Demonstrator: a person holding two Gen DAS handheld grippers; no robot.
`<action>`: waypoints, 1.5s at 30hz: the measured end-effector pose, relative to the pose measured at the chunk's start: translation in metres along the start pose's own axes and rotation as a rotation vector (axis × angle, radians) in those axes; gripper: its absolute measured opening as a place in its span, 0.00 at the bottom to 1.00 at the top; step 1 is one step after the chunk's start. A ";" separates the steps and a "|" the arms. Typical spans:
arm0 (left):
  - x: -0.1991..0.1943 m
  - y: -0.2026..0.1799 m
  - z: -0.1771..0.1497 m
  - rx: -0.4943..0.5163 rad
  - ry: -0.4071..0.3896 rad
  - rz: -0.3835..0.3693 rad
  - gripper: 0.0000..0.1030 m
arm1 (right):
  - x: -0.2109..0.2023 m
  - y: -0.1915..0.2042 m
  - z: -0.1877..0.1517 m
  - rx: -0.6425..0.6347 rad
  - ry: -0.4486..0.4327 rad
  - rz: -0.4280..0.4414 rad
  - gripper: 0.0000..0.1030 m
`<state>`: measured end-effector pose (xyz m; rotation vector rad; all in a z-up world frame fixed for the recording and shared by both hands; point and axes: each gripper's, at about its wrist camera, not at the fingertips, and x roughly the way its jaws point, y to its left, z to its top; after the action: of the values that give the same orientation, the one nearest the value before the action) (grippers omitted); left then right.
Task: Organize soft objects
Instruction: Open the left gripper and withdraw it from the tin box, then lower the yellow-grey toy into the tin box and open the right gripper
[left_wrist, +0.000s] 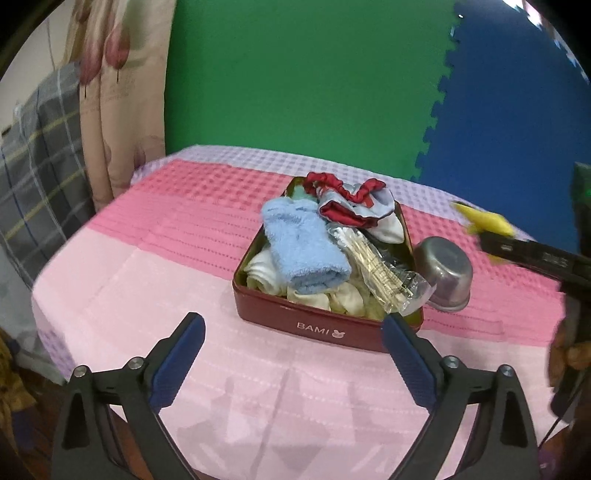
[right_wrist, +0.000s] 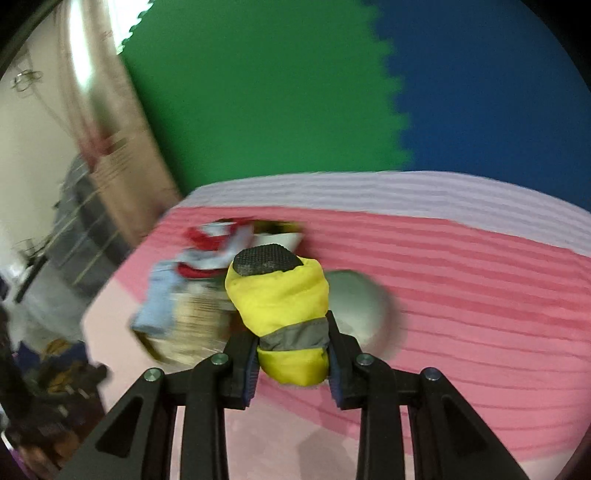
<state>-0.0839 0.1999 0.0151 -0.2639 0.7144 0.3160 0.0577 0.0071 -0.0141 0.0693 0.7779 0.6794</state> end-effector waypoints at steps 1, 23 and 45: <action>0.002 0.003 -0.001 -0.011 0.008 0.001 0.94 | 0.010 0.011 0.002 -0.003 0.015 0.025 0.29; 0.022 0.028 -0.002 -0.105 0.059 0.073 0.99 | 0.109 0.081 -0.001 -0.247 0.034 -0.121 0.36; 0.013 0.025 -0.001 -0.026 -0.039 0.145 0.99 | 0.042 0.125 -0.005 -0.380 -0.090 -0.200 0.61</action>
<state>-0.0848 0.2252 0.0024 -0.2309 0.6927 0.4674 0.0082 0.1293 -0.0068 -0.3186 0.5503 0.6185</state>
